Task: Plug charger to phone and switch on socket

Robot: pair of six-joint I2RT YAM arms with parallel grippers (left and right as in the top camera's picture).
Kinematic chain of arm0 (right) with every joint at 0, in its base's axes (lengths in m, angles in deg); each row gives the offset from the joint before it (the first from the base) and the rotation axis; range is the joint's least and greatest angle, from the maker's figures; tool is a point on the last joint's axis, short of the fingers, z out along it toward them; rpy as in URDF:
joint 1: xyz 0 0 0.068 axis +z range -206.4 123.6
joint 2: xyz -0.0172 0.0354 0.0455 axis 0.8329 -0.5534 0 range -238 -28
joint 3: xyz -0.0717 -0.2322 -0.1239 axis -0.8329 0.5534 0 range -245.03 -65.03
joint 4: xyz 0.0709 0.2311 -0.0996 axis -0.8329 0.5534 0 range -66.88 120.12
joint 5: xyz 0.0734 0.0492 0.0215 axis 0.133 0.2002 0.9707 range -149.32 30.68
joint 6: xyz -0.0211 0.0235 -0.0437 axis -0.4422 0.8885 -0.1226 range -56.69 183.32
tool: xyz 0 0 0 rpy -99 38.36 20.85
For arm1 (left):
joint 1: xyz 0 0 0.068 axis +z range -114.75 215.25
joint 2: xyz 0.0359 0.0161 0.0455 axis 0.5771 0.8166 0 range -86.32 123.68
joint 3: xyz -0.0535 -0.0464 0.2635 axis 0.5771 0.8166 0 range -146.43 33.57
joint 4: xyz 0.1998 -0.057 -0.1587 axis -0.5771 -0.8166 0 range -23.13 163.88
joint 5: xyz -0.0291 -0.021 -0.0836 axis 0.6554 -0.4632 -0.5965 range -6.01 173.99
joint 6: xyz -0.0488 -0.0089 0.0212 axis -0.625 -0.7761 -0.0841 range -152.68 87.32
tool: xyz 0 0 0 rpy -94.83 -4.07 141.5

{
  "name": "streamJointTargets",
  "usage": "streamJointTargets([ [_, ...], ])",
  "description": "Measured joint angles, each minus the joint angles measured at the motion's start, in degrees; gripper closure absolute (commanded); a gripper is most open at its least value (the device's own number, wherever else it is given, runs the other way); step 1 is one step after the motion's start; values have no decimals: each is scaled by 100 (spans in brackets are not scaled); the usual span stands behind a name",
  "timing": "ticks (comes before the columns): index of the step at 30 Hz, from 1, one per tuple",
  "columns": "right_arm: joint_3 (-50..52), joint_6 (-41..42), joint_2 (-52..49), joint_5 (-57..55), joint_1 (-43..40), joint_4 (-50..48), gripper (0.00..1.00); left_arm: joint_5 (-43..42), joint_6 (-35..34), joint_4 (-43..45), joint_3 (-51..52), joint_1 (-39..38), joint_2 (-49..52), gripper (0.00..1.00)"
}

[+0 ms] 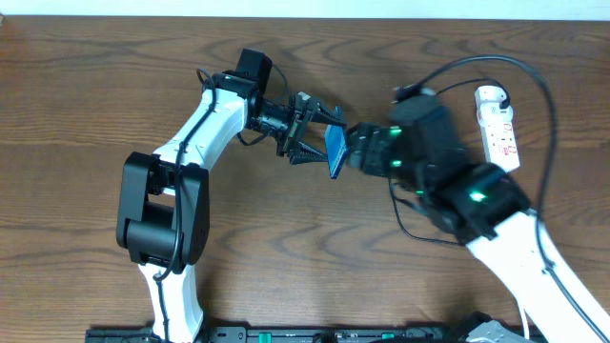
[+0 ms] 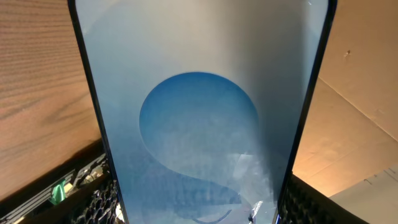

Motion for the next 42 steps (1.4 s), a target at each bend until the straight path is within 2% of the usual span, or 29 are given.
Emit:
streamJointTargets([
  [3,0,332,-514,-634,597,22,25,2,0,0,0,0,0,32],
  [7,0,632,-693,-1287,986,20,25,0,0,0,0,0,0,31],
  [10,-2,782,-1023,-1591,1237,9,31,2,0,0,0,0,0,32],
  [12,-2,837,-1279,-1674,1349,-68,39,0,0,0,0,0,0,32],
  [15,-2,896,-1493,-1932,1410,-122,45,0,0,0,0,0,0,31],
  [22,-2,1115,-1561,-2345,1410,-203,46,0,0,0,0,0,0,32],
  [25,-2,1191,-1725,-2374,1410,-254,50,0,2,0,0,0,0,31],
  [30,-4,1226,-1871,-2402,1410,-337,67,0,0,0,0,0,0,32],
  [42,-4,1279,-1871,-2433,1410,-448,91,2,2,0,0,2,0,32],
])
